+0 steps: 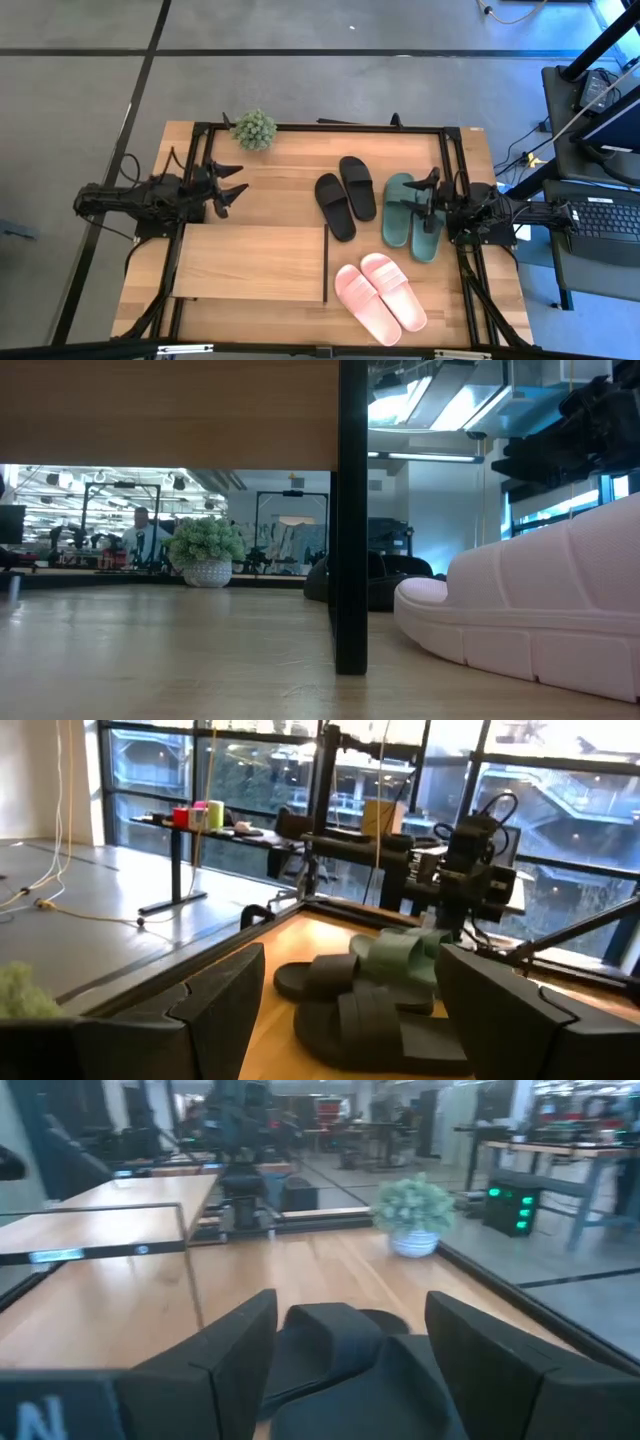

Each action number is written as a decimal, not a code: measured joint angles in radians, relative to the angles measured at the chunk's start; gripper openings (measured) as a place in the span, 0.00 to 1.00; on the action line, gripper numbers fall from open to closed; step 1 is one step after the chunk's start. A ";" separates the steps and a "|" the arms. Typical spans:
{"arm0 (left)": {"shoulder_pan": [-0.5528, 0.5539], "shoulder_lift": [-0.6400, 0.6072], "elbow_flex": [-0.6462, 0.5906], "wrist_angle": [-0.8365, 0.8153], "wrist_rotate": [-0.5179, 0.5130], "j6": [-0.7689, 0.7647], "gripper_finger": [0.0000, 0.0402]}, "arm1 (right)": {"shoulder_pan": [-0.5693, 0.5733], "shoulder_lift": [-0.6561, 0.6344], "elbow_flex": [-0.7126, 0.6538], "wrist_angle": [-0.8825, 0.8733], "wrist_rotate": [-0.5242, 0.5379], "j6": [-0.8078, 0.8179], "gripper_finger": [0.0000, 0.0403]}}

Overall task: Pick and place slides into the shelf
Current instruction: Put the left black slipper on the shelf

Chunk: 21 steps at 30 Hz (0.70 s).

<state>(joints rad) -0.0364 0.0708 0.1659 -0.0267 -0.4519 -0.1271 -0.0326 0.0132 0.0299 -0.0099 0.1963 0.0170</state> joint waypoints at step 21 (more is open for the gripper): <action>0.356 1.080 0.842 -0.342 0.352 0.059 0.71 | 0.000 0.000 0.000 0.006 0.052 0.055 0.63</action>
<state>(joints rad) 0.3192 1.1510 1.0083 -0.3682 -0.0996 -0.0683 -0.0322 0.0132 0.0299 -0.0044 0.2485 0.0719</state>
